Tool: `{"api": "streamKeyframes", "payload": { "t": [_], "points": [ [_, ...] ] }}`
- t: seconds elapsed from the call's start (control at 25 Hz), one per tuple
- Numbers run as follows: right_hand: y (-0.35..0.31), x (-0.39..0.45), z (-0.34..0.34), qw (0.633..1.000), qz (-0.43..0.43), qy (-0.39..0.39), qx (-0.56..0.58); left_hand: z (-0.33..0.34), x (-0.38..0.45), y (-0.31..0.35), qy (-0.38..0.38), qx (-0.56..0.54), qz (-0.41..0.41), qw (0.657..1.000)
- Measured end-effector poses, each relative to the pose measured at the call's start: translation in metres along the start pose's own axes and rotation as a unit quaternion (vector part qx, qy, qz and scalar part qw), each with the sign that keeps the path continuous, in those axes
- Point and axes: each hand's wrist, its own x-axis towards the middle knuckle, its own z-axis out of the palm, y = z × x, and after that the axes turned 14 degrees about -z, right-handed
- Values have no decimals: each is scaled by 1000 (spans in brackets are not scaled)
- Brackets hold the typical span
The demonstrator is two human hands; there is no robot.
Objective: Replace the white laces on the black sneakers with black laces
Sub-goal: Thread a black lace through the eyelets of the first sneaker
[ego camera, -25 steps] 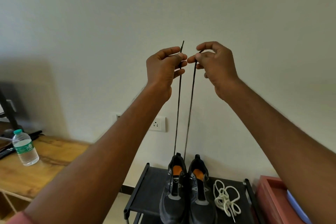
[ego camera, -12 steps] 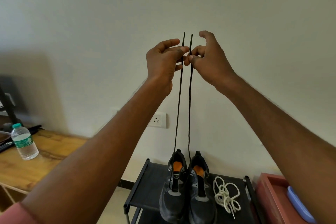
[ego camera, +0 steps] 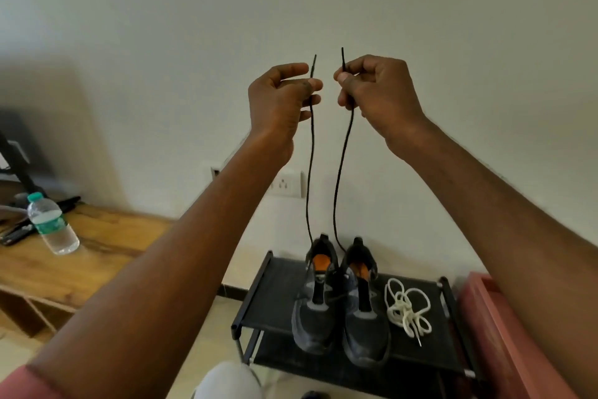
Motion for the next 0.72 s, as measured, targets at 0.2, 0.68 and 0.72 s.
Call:
{"api": "streamKeyframes", "payload": {
  "t": [0.2,0.68,0.72],
  "points": [
    [86,-109,30,988,102,-112,-11,-48,-3,-136,69,162,-99,979],
    [225,-276,95,893,204,-359,-180,-79,-10,-365,-109,574,-315,748],
    [227,-277,97,889,204,-369,-179,-80,-7,-367,-120,573,-318,746]
  ]
}}
